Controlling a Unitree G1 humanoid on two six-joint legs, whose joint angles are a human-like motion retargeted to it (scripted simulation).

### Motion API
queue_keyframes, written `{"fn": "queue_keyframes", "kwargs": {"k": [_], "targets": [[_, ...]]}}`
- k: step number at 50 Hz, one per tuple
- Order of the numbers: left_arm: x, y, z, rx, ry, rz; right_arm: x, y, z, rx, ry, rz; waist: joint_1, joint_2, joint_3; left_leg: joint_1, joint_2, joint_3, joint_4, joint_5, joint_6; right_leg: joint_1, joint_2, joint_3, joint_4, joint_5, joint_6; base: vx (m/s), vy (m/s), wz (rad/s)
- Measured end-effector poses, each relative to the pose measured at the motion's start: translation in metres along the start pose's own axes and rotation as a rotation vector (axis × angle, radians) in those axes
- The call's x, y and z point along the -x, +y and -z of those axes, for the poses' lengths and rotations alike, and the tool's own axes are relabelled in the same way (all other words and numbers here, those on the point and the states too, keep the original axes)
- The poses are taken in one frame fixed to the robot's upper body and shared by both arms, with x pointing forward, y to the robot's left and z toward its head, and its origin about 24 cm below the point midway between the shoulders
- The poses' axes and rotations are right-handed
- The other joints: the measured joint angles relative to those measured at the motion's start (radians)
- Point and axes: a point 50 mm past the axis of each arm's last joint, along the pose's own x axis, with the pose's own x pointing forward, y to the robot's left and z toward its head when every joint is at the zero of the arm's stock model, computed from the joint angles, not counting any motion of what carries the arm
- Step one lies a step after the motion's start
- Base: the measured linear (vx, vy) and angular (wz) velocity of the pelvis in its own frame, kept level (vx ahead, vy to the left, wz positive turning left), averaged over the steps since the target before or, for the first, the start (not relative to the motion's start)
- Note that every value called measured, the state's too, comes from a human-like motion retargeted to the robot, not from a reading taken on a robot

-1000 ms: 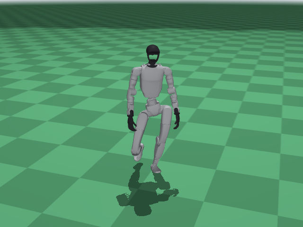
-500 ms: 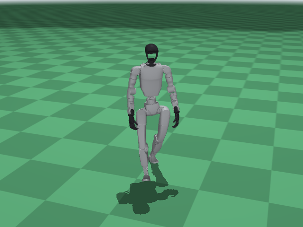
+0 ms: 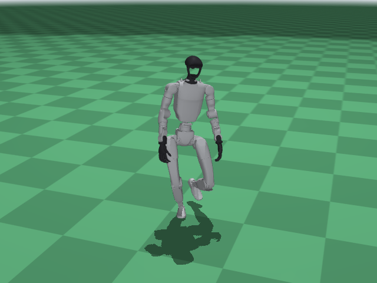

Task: Walk

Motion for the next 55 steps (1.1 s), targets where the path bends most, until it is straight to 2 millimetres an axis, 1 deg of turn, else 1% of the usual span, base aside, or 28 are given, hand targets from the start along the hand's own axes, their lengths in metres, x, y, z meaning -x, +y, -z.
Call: {"fn": "queue_keyframes", "kwargs": {"k": [4,8,12,17,18,21,22,23,24,25,27,28,30,32,33,35,37,38,40,42,43,45,48,52,55], "targets": [[-0.001,0.0,-0.016,-0.006,-0.059,-0.007,-0.002,-0.003,-0.012,0.005,-0.024,0.008,0.046,-0.032,0.017,-0.113,-0.038,0.038,-0.084,-0.106,0.046,0.061,-0.024,0.026,-0.003,-0.056,0.011,0.4,-0.04,-0.08],[-0.002,-0.002,-0.023,-0.011,-0.086,-0.007,-0.004,-0.002,-0.027,0.007,-0.066,0.0,0.076,-0.057,0.028,-0.207,-0.104,0.066,-0.265,-0.137,0.059,0.113,-0.054,0.05,-0.01,-0.109,0.024,0.42,0.0,-0.08],[-0.002,-0.005,-0.022,-0.026,-0.08,0.0,-0.005,0.002,-0.04,0.019,-0.108,-0.018,0.084,-0.076,0.022,-0.27,-0.189,0.077,-0.519,-0.1,0.052,0.158,-0.084,0.061,-0.028,-0.139,0.038,0.44,0.05,-0.02],[-0.002,-0.008,-0.013,-0.048,-0.039,0.013,-0.006,0.007,-0.052,0.052,-0.143,-0.042,0.076,-0.095,-0.007,-0.288,-0.297,0.067,-0.841,-0.033,0.051,0.188,-0.119,0.07,-0.032,-0.159,0.055,0.47,0.09,-0.01],[-0.002,-0.009,-0.01,-0.049,-0.029,0.014,-0.006,0.008,-0.053,0.056,-0.146,-0.047,0.076,-0.099,-0.013,-0.283,-0.311,0.067,-0.878,-0.02,0.055,0.19,-0.127,0.074,-0.021,-0.165,0.059,0.5,0.09,-0.11],[-0.001,-0.01,0.001,-0.053,0.008,0.02,-0.006,0.015,-0.05,0.059,-0.139,-0.066,0.083,-0.111,-0.025,-0.28,-0.336,0.072,-0.875,-0.001,0.073,0.195,-0.166,0.073,0.049,-0.183,0.075,0.51,0.08,-0.19],[-0.001,-0.01,0.004,-0.054,0.02,0.021,-0.006,0.017,-0.048,0.057,-0.133,-0.073,0.085,-0.114,-0.03,-0.267,-0.346,0.068,-0.886,0.016,0.081,0.191,-0.145,0.119,0.046,-0.192,0.072,0.55,0.12,0.06],[-0.001,-0.011,0.007,-0.057,0.031,0.026,-0.006,0.019,-0.044,0.052,-0.121,-0.08,0.077,-0.103,-0.034,-0.264,-0.354,0.045,-0.876,0.035,0.088,0.172,-0.049,0.264,0.005,-0.22,0.054,0.54,0.09,-0.05],[0.0,-0.012,0.01,-0.053,0.043,0.028,-0.006,0.021,-0.04,0.055,-0.109,-0.085,0.086,-0.108,-0.048,-0.266,-0.354,0.052,-0.845,0.015,0.102,0.172,-0.088,0.222,0.056,-0.196,0.068,0.52,0.0,-0.58],[0.0,-0.013,0.014,-0.046,0.054,0.03,-0.006,0.022,-0.037,0.061,-0.098,-0.089,0.104,-0.12,-0.067,-0.271,-0.35,0.073,-0.803,-0.025,0.12,0.181,-0.194,0.087,0.153,-0.146,0.099,0.47,-0.04,-0.67],[0.001,-0.017,0.022,-0.049,0.083,0.047,-0.005,0.026,-0.022,0.053,-0.055,-0.103,0.09,-0.165,-0.05,-0.238,-0.43,0.087,-0.783,-0.024,0.153,0.164,-0.292,0.1,0.311,-0.098,0.147,0.42,0.04,0.13],[0.002,-0.018,0.024,-0.052,0.092,0.053,-0.004,0.028,-0.017,0.048,-0.038,-0.111,0.081,-0.207,-0.037,-0.194,-0.494,0.101,-0.839,-0.002,0.173,0.145,-0.356,0.125,0.393,-0.049,0.181,0.41,0.07,0.45],[0.002,-0.02,0.028,-0.061,0.102,0.067,-0.003,0.03,-0.006,0.04,-0.003,-0.122,0.064,-0.252,-0.027,-0.137,-0.573,0.106,-0.902,0.017,0.204,0.097,-0.434,0.167,0.538,0.074,0.231,0.41,0.06,0.35],[0.002,-0.02,0.027,-0.076,0.099,0.073,-0.002,0.029,0.003,0.035,0.025,-0.119,0.046,-0.267,-0.024,-0.09,-0.615,0.1,-0.941,0.018,0.225,0.038,-0.501,0.185,0.67,0.163,0.237,0.42,0.05,0.22],[0.003,-0.021,0.027,-0.087,0.098,0.074,-0.001,0.028,0.008,0.03,0.04,-0.115,0.034,-0.27,-0.021,-0.075,-0.629,0.097,-0.934,0.007,0.231,0.012,-0.531,0.188,0.729,0.18,0.23,0.44,0.05,0.15],[0.001,-0.018,0.021,-0.109,0.08,0.067,0.0,0.023,0.013,0.025,0.055,-0.094,0.016,-0.26,-0.018,-0.002,-0.649,0.075,-1.014,0.015,0.239,-0.062,-0.568,0.207,0.814,0.187,0.205,0.46,0.07,0.05],[0.001,-0.016,0.018,-0.128,0.072,0.057,0.001,0.02,0.021,0.012,0.076,-0.076,-0.009,-0.255,-0.013,0.039,-0.665,0.062,-1.015,-0.008,0.241,-0.117,-0.605,0.207,0.862,0.123,0.171,0.47,0.05,0.07],[0.0,-0.013,0.012,-0.132,0.061,0.047,0.001,0.016,0.021,0.006,0.078,-0.061,-0.017,-0.237,-0.011,0.081,-0.658,0.045,-1.054,-0.01,0.241,-0.148,-0.598,0.205,0.862,0.095,0.152,0.47,0.05,0.01],[-0.001,-0.011,0.007,-0.139,0.049,0.034,0.003,0.015,0.029,-0.011,0.097,-0.045,-0.042,-0.232,-0.005,0.119,-0.67,0.033,-1.047,-0.037,0.239,-0.2,-0.62,0.199,0.85,0.022,0.127,0.46,0.03,0.08],[-0.003,-0.005,-0.005,-0.132,0.021,0.01,0.003,0.01,0.029,-0.024,0.097,-0.027,-0.06,-0.192,0.0,0.182,-0.642,0.006,-1.084,-0.062,0.235,-0.242,-0.581,0.17,0.773,-0.026,0.108,0.47,0.03,0.03],[-0.003,-0.003,-0.009,-0.132,0.011,0.003,0.004,0.01,0.031,-0.032,0.103,-0.023,-0.072,-0.189,0.003,0.198,-0.643,-0.001,-1.074,-0.08,0.235,-0.263,-0.581,0.163,0.734,-0.048,0.107,0.45,0.02,0.1],[-0.004,0.002,-0.02,-0.126,-0.018,-0.014,0.004,0.009,0.033,-0.045,0.107,-0.013,-0.087,-0.157,0.008,0.242,-0.614,-0.022,-1.082,-0.112,0.232,-0.292,-0.537,0.133,0.619,-0.065,0.107,0.44,0.0,0.09],[-0.005,0.007,-0.035,-0.125,-0.06,-0.029,0.005,0.009,0.036,-0.057,0.119,-0.009,-0.102,-0.12,0.011,0.29,-0.577,-0.045,-1.074,-0.16,0.23,-0.324,-0.462,0.112,0.411,-0.043,0.141,0.41,-0.01,0.08],[-0.005,0.01,-0.05,-0.132,-0.104,-0.033,0.006,0.011,0.038,-0.065,0.129,-0.02,-0.1,-0.075,-0.004,0.326,-0.525,-0.058,-1.055,-0.209,0.219,-0.346,-0.343,0.106,0.105,0.029,0.199,0.39,-0.04,0.04],[-0.006,0.01,-0.055,-0.133,-0.116,-0.028,0.006,0.013,0.038,-0.065,0.13,-0.035,-0.098,-0.065,-0.02,0.357,-0.509,-0.067,-1.064,-0.217,0.21,-0.344,-0.298,0.114,-0.043,0.083,0.221,0.39,-0.08,0.09]]}}
